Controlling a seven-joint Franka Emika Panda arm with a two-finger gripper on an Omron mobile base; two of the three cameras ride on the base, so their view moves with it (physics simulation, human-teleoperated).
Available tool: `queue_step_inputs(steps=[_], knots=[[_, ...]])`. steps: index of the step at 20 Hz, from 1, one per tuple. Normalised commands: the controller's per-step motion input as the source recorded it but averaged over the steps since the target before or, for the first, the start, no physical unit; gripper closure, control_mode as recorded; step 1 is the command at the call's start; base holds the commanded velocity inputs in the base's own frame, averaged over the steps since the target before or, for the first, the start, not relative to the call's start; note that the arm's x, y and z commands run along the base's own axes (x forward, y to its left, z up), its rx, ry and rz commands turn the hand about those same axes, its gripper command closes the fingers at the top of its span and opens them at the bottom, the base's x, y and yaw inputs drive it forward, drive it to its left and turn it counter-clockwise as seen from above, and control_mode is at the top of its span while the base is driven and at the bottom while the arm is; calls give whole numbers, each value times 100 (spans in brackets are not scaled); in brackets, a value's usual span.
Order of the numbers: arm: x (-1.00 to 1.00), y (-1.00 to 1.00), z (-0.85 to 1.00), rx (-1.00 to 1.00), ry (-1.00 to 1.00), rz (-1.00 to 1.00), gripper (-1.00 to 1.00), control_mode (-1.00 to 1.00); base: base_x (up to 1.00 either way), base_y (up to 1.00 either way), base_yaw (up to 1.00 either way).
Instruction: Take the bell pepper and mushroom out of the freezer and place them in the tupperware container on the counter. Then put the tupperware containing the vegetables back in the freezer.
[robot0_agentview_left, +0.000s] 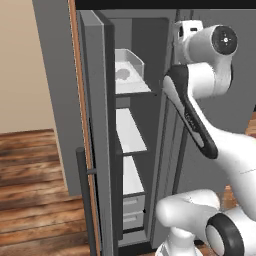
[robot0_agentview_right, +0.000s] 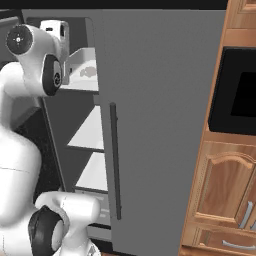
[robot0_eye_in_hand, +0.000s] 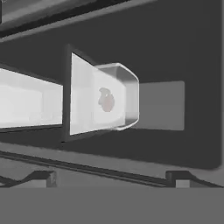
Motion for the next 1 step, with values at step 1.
queue_step_inputs(steps=[1], knots=[[-100,-13,5,2,-13,2,-100,-100,0,0,0]])
